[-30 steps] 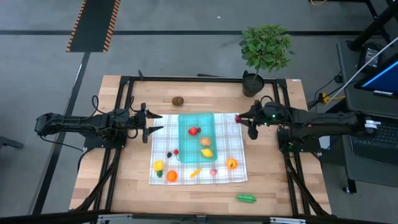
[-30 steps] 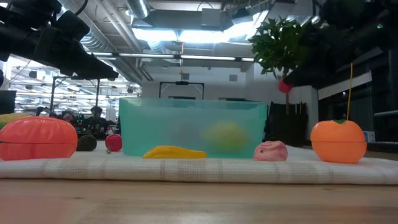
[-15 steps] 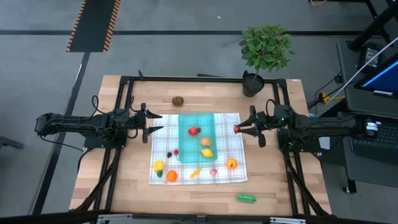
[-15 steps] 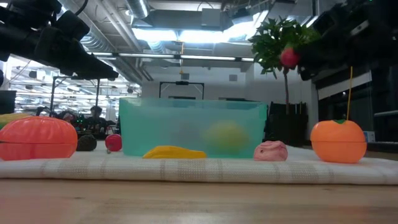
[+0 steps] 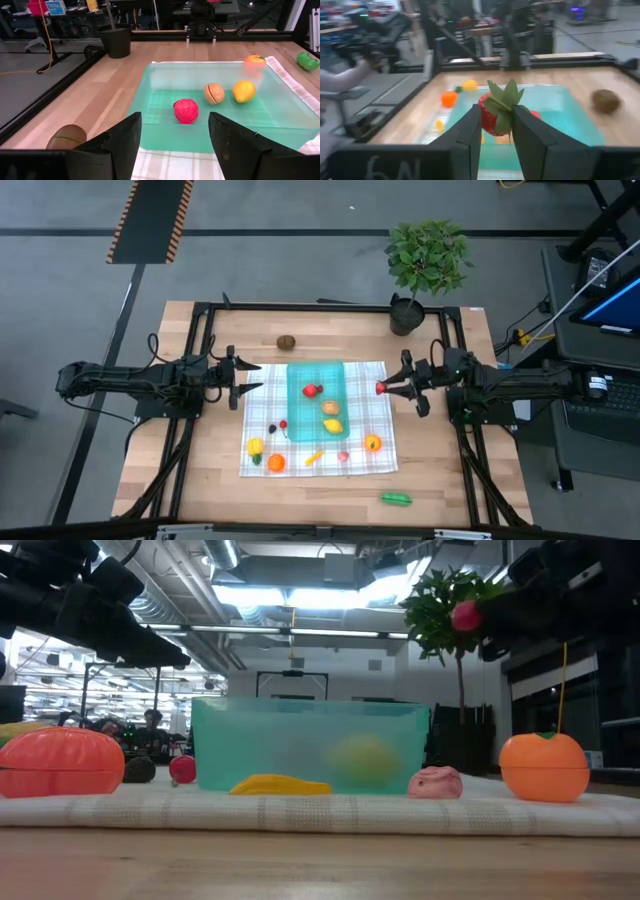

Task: Pick and placing Produce into tupperware
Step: Put the strawberry into the blue bin, then put the kiwi into the blue bin

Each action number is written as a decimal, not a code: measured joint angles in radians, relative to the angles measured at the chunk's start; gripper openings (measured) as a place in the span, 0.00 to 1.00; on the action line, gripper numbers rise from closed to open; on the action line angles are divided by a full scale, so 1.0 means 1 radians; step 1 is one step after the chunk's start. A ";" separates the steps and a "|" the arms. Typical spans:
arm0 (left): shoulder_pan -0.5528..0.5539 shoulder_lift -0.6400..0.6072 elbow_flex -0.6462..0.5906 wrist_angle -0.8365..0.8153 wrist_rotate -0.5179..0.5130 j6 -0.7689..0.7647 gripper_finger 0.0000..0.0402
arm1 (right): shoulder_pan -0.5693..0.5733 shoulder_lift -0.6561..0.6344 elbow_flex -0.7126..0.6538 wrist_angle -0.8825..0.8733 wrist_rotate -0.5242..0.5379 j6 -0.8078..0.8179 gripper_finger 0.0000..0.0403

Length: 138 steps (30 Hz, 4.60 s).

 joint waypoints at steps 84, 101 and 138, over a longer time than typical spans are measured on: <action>0.000 0.000 0.000 -0.001 0.000 0.003 0.56 | 0.004 1.025 0.887 -0.711 0.104 -0.215 0.22; 0.000 0.002 0.000 -0.004 0.000 0.003 0.56 | 0.004 1.073 0.883 -0.647 0.101 -0.236 0.22; 0.000 0.002 0.000 0.001 -0.008 0.011 0.56 | -0.044 1.002 0.969 -0.629 0.101 -0.239 0.48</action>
